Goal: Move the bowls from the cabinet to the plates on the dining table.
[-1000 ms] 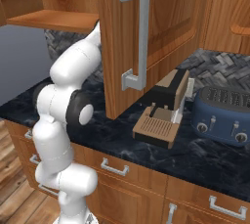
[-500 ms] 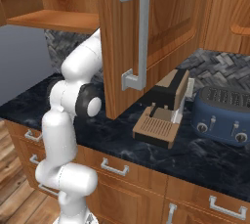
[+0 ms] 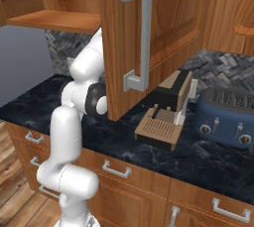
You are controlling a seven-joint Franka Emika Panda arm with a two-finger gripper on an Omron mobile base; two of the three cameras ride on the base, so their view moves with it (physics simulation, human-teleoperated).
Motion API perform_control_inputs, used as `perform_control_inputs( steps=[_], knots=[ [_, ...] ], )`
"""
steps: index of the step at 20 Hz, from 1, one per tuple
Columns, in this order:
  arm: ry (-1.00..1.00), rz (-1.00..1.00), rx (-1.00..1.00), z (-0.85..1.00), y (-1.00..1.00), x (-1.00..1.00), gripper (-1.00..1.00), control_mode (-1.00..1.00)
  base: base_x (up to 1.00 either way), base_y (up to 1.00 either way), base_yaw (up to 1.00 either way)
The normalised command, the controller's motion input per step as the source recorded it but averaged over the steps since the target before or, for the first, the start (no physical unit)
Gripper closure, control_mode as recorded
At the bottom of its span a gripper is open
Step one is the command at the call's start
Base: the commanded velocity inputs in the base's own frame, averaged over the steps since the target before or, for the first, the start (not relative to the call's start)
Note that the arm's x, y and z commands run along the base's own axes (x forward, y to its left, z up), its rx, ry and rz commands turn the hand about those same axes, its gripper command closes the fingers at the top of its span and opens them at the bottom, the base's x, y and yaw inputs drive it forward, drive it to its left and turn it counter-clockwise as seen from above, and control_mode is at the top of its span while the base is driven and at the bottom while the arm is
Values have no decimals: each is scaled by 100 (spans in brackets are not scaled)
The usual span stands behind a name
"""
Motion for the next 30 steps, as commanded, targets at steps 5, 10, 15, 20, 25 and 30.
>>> perform_control_inputs(
  steps=[5,10,15,20,25,30],
  knots=[
    [9,12,0,-82,1,0,-100,-100,0,0,0],
    [5,9,0,-56,0,0,-100,-100,0,0,0],
    [2,5,0,-27,0,1,-100,-100,0,0,0],
    [2,3,0,-18,0,7,100,-100,0,0,0],
    [0,4,0,0,0,0,100,-100,0,0,0],
    [0,8,-1,0,0,-14,100,-100,0,0,0]
  ],
)
